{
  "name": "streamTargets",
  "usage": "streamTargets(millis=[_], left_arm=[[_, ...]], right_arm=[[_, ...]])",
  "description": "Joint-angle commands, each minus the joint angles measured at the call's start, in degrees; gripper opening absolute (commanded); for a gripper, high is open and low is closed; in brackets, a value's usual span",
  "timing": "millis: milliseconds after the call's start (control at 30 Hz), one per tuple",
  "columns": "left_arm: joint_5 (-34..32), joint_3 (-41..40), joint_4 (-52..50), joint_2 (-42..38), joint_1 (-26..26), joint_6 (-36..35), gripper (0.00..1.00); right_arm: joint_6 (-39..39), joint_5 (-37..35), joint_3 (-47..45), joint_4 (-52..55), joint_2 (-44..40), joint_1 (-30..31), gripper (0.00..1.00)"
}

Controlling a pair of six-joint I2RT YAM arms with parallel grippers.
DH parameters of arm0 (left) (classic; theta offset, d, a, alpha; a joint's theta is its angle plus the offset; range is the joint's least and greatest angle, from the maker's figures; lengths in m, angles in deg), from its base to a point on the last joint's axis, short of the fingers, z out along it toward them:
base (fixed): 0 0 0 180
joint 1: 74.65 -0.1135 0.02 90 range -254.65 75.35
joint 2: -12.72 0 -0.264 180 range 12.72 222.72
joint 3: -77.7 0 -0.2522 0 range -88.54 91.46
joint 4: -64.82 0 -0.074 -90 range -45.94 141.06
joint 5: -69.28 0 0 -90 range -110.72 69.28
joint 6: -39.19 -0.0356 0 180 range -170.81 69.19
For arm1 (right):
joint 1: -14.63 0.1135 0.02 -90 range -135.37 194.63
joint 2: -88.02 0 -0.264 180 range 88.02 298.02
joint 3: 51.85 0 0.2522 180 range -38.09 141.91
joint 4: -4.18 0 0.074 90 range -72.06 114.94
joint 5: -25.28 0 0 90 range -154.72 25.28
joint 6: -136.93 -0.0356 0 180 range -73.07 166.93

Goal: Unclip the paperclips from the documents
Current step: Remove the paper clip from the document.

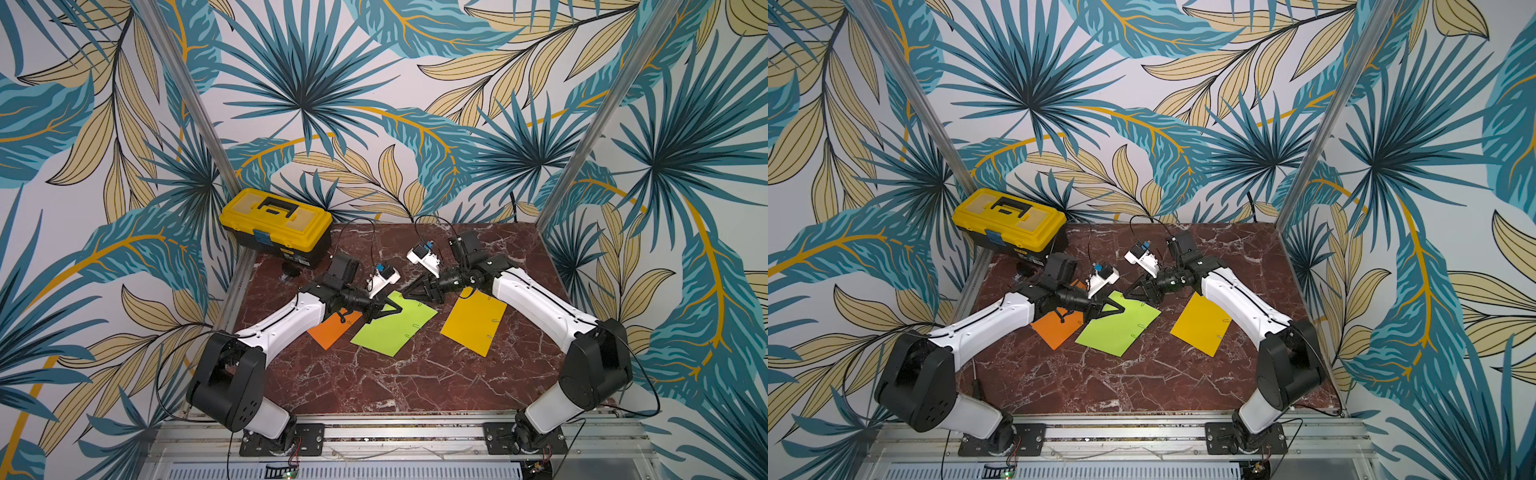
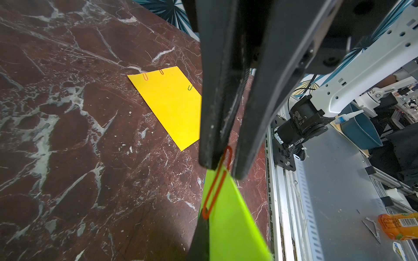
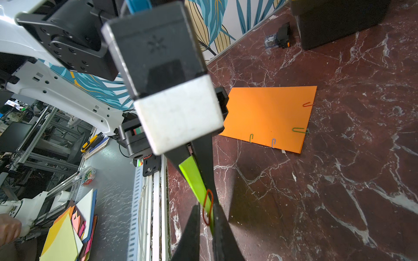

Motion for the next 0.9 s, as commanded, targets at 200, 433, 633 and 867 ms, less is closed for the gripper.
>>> streamTargets(millis=[200, 433, 633, 867], left_arm=[[0.47, 1.57, -1.59, 0.06, -0.30, -1.15, 0.00], [0.26, 1.55, -1.86, 0.05, -0.22, -1.41, 0.00], [0.20, 1.61, -1.92, 0.18, -0.21, -1.41, 0.00], [0.26, 1.66, -2.12, 0.45, -0.16, -1.41, 0.00]], right_arm=[[-0.45, -1.45, 0.58, 0.09, -1.85, 0.22, 0.14], [-0.70, -1.36, 0.65, -0.12, -1.76, 0.25, 0.12], [-0.74, -1.22, 0.82, -0.08, -1.33, 0.25, 0.04], [-0.61, -2.07, 1.09, 0.24, -1.49, 0.21, 0.00]])
